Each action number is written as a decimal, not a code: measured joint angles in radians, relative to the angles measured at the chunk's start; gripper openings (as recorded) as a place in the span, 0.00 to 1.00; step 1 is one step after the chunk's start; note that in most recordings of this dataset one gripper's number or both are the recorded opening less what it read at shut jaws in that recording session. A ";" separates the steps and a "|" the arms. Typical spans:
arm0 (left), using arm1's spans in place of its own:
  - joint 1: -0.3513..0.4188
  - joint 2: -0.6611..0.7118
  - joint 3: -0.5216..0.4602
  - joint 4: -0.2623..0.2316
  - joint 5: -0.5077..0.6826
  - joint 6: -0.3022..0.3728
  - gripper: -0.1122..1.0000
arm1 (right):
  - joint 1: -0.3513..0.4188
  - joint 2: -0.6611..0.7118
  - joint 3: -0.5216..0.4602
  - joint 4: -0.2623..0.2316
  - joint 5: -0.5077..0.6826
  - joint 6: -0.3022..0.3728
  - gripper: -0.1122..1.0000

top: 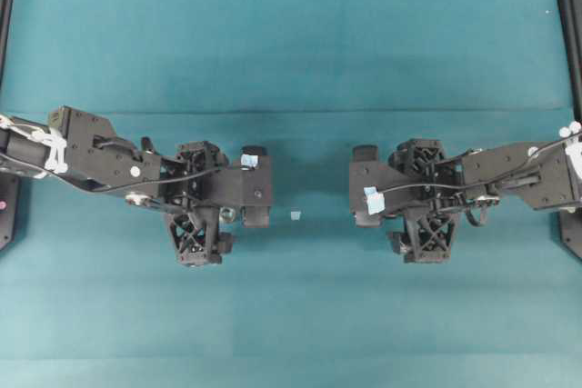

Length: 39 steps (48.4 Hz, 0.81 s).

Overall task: Insert the washer onto the shaft with both hands.
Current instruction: 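Close the left gripper on the washer and right on the shaft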

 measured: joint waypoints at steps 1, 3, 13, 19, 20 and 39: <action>0.002 0.000 0.000 0.002 0.000 0.000 0.97 | 0.000 0.000 0.002 0.000 0.000 0.000 0.94; 0.000 0.000 0.000 0.000 0.000 0.000 0.97 | 0.000 0.000 0.002 0.000 0.000 0.000 0.94; 0.002 0.000 0.000 0.002 0.000 0.000 0.93 | 0.000 0.002 0.002 0.000 -0.002 0.002 0.90; 0.000 0.000 0.000 0.002 0.000 0.000 0.89 | -0.002 0.002 0.002 0.000 -0.002 0.002 0.79; 0.000 0.000 0.000 0.002 0.002 0.000 0.88 | -0.002 0.000 0.002 0.000 -0.002 0.000 0.77; 0.002 0.000 0.000 0.002 0.000 0.005 0.42 | -0.021 -0.005 0.000 0.003 0.003 0.000 0.39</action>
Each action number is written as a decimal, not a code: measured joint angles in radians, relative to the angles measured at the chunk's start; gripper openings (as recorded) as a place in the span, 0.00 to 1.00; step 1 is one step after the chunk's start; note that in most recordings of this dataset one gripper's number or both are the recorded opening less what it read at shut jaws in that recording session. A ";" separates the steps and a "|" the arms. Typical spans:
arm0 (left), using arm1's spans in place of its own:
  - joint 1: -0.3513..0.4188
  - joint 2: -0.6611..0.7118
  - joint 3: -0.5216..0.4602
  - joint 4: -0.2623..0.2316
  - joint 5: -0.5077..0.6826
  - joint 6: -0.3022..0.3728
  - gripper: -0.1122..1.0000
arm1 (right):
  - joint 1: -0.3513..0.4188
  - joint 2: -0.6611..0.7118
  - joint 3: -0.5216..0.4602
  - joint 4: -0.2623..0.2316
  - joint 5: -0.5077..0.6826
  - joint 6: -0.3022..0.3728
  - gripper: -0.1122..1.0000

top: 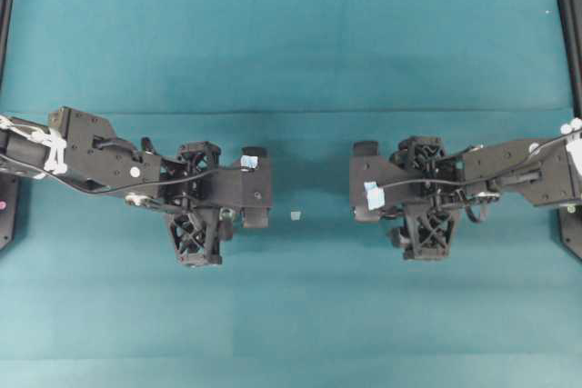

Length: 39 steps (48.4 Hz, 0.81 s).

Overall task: Insert the washer onto the shaft with both hands.
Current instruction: 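Close the left gripper on the washer and right on the shaft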

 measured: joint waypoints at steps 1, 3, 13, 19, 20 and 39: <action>0.000 0.000 0.000 0.000 0.000 -0.002 0.42 | -0.002 0.000 0.000 -0.002 0.002 0.000 0.38; 0.000 0.000 0.000 0.000 0.000 -0.002 0.42 | -0.002 0.000 0.000 0.000 0.002 0.000 0.34; -0.002 -0.002 0.000 0.000 0.000 -0.002 0.42 | -0.009 0.002 0.000 0.000 -0.003 -0.002 0.12; 0.000 0.000 0.000 0.000 0.000 -0.002 0.42 | -0.009 0.000 0.003 0.000 -0.003 -0.002 0.11; -0.002 0.000 0.000 0.000 0.000 0.000 0.42 | -0.009 0.000 0.003 0.000 -0.005 -0.005 0.11; 0.000 0.000 0.002 0.000 -0.002 0.000 0.42 | -0.009 0.000 0.005 0.000 -0.005 -0.021 0.11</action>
